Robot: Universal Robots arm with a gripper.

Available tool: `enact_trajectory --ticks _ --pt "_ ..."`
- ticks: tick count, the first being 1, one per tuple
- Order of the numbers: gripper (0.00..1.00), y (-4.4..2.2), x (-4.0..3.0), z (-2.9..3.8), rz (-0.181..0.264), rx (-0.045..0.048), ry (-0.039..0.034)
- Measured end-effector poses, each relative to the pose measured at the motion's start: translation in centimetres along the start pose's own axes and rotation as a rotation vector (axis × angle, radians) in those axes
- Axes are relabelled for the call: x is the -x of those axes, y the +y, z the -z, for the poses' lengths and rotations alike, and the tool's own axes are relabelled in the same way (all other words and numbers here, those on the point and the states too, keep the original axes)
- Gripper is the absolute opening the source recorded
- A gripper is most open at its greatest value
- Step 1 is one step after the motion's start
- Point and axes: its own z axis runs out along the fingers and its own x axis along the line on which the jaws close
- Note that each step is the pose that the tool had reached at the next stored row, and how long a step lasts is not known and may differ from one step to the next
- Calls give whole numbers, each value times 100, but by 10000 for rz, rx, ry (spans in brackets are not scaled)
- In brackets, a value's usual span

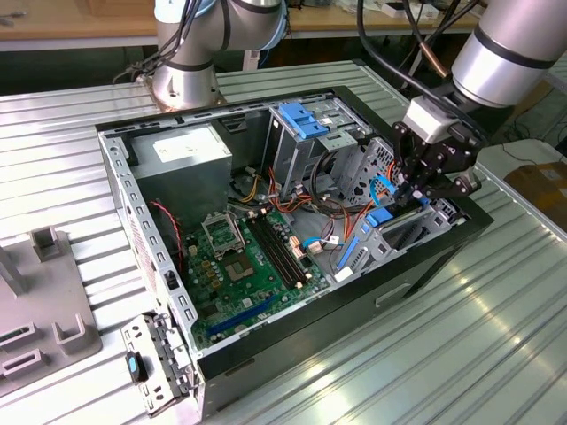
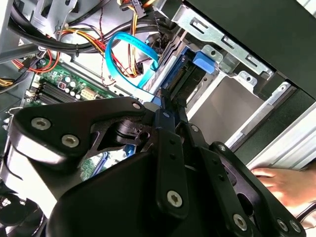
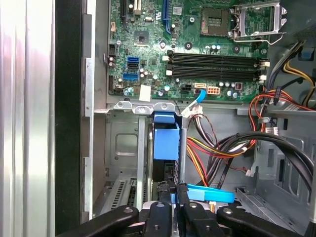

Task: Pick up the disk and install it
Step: 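Insert the first disk wire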

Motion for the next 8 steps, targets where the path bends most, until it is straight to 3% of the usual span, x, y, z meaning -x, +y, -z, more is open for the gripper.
enact_trajectory --ticks 6,8 --pt "16 2 -1 1 1 -7 -7" --pt "16 0 1 36 1 -9 -4"
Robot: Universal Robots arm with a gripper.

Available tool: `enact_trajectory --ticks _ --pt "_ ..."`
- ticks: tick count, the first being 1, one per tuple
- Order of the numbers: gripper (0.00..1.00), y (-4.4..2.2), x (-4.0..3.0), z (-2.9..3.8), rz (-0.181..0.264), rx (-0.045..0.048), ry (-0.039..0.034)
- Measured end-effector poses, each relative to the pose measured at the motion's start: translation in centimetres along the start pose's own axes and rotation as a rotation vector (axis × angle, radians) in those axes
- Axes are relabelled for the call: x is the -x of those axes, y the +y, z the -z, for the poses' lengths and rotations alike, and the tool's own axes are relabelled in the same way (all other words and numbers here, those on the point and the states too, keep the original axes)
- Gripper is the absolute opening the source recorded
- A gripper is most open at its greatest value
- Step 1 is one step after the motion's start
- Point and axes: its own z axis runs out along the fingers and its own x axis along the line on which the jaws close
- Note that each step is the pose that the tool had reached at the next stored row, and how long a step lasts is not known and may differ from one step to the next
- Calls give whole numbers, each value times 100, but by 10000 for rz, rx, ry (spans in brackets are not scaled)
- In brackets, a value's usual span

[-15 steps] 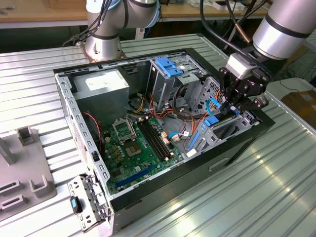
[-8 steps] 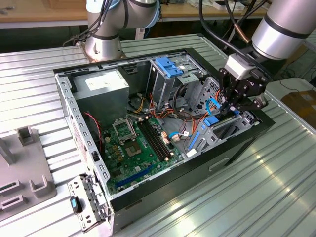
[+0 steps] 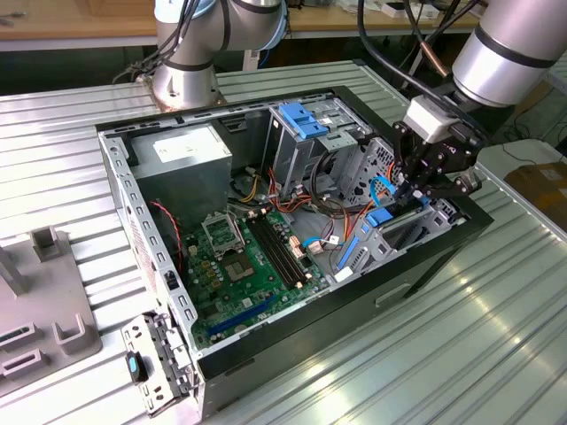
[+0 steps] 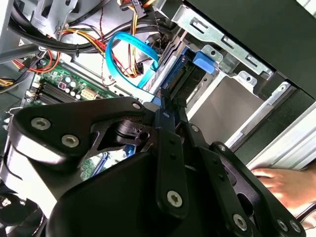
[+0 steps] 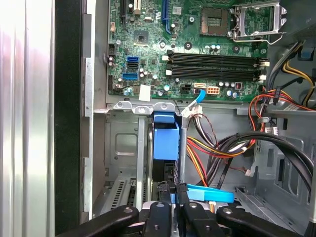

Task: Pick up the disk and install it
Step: 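Insert the first disk wire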

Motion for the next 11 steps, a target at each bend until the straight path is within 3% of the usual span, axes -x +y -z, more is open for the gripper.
enact_trajectory --ticks 2,5,11 --pt "16 -1 -1 26 0 -15 -28" --pt "16 1 -13 20 -1 -152 -141" --pt "16 30 -35 -18 1 -200 -141"
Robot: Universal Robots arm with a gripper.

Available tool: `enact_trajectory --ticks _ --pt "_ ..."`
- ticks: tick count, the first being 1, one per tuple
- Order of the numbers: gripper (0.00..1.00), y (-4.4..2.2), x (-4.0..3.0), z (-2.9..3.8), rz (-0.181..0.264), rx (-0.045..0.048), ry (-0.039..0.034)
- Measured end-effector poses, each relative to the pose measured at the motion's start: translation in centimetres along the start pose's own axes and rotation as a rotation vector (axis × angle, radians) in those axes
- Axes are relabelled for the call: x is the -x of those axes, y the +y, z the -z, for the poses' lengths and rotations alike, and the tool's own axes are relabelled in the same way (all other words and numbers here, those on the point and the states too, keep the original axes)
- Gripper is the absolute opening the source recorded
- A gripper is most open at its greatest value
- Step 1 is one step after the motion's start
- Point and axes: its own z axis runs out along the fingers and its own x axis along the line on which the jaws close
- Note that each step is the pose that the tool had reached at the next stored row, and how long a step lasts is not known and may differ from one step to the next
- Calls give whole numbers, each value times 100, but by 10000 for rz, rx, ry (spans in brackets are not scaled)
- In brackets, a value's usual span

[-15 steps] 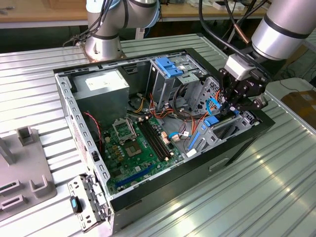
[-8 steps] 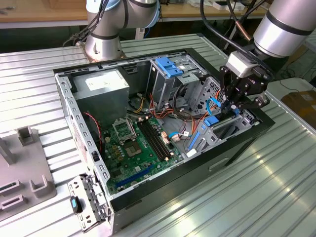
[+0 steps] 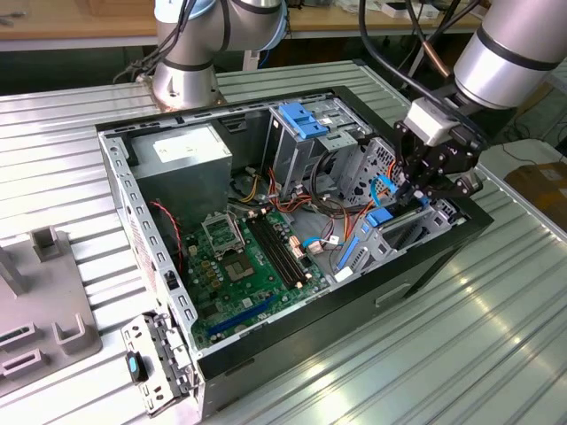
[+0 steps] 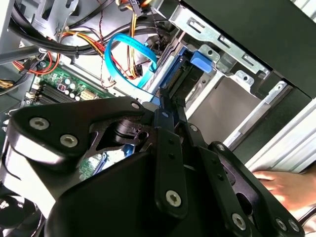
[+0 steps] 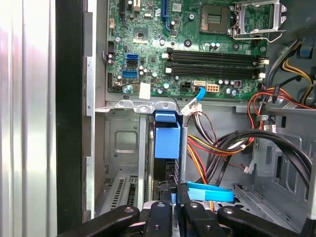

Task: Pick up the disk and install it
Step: 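Insert the first disk wire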

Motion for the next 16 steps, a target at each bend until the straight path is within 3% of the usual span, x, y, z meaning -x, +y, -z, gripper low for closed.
enact_trajectory --ticks 7,11,12,13,14,16 --pt "16 5 0 -16 0 -5 -6" --pt "16 4 1 10 -8 -11 -103" --pt "16 4 -2 10 -13 -15 -185" --pt "16 4 -8 10 -22 -24 -329" --pt "16 5 -15 10 -27 -30 -397" --pt "16 6 -36 12 -28 -29 -404"
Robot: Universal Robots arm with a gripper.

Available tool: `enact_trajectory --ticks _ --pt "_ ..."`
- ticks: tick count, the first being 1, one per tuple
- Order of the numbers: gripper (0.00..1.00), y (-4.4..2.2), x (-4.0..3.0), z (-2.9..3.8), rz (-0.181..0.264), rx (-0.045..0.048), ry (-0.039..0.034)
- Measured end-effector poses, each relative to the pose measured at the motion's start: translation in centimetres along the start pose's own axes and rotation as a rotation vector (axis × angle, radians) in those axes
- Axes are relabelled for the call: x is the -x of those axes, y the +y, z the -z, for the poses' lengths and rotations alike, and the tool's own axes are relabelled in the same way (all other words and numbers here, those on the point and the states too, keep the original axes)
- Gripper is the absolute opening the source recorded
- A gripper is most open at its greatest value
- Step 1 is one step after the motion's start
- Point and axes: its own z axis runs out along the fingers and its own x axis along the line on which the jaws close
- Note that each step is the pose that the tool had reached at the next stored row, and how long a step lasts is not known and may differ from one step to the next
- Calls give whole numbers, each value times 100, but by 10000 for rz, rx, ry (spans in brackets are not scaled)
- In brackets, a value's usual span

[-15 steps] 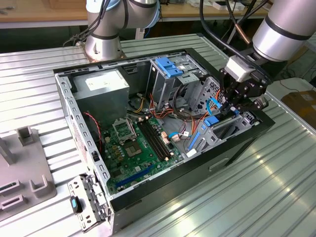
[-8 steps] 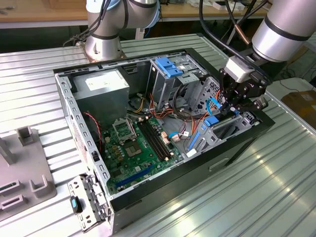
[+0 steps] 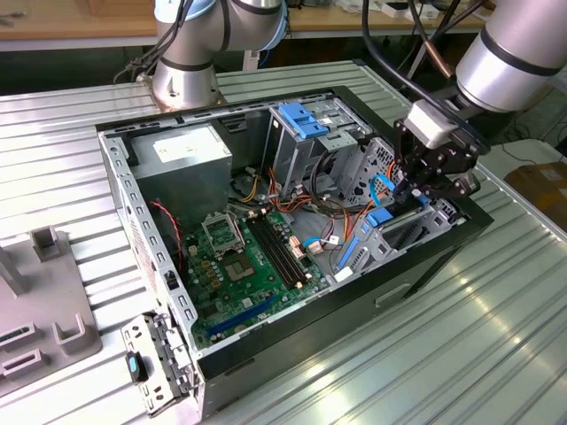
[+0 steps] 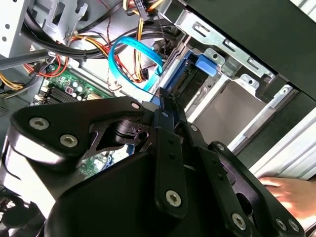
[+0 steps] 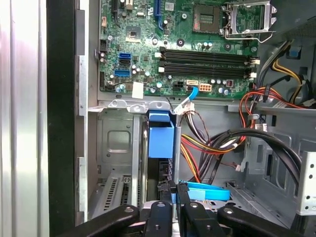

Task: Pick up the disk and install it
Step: 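Insert the first disk wire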

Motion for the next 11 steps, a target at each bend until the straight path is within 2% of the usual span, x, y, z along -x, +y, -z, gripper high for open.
enact_trajectory --ticks 7,9,11 --pt "16 3 -38 -1 -1 -1 -3" --pt "16 8 -41 -5 -4 -4 -53" --pt "16 10 -49 -11 -4 -4 -63"
